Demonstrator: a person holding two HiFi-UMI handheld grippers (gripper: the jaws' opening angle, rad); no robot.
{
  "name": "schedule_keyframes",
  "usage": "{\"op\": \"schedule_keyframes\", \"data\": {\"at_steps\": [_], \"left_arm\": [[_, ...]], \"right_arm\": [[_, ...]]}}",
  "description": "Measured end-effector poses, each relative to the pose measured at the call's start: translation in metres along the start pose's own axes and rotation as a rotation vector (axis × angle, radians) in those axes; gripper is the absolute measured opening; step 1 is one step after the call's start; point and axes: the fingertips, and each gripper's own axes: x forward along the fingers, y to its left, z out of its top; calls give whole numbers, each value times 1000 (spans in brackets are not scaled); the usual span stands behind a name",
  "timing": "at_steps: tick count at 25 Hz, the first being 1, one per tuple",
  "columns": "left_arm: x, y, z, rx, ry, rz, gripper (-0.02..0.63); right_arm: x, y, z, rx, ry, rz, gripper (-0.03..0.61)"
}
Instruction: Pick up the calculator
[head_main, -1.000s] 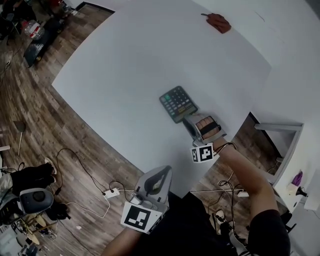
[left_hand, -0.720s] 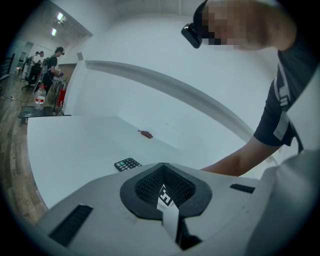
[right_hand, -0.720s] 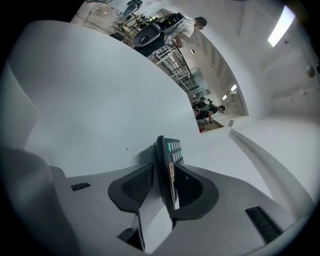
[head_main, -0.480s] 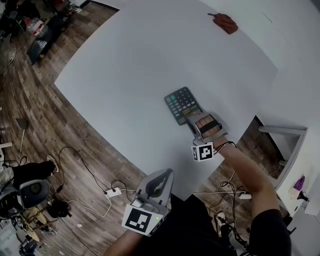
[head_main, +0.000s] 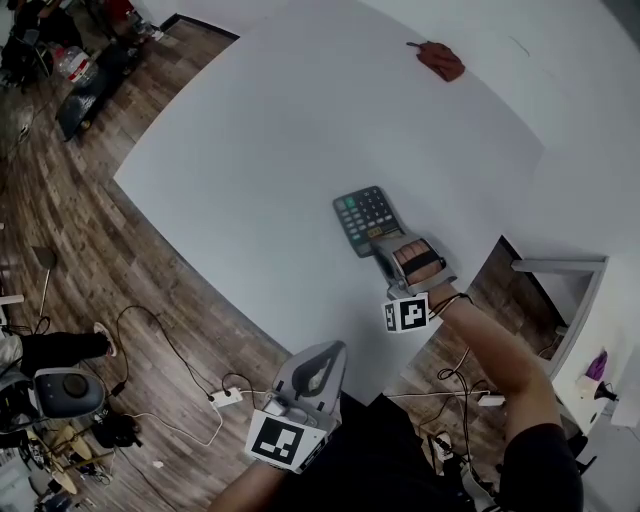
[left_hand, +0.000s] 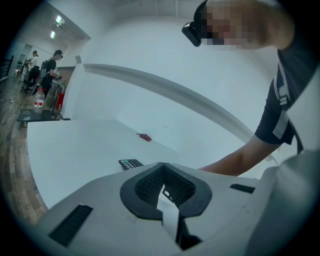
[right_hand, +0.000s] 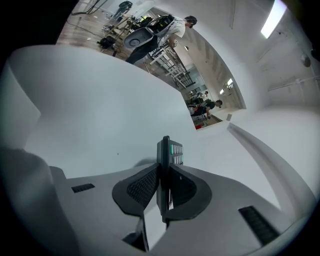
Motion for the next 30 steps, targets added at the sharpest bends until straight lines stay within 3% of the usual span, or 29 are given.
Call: {"op": "schedule_keyframes", "data": {"at_steps": [9, 22, 30], "left_arm": [[-17, -11, 20, 74, -55, -10, 6], [-63, -39, 51, 162, -149, 7, 6], [-97, -58, 80, 235, -218, 12, 6]], "right_arm": [[-74, -67, 49, 193, 16, -71, 58], [-207, -138, 131, 301, -30, -163, 58], [-264, -169, 166, 443, -74, -246, 58]]}}
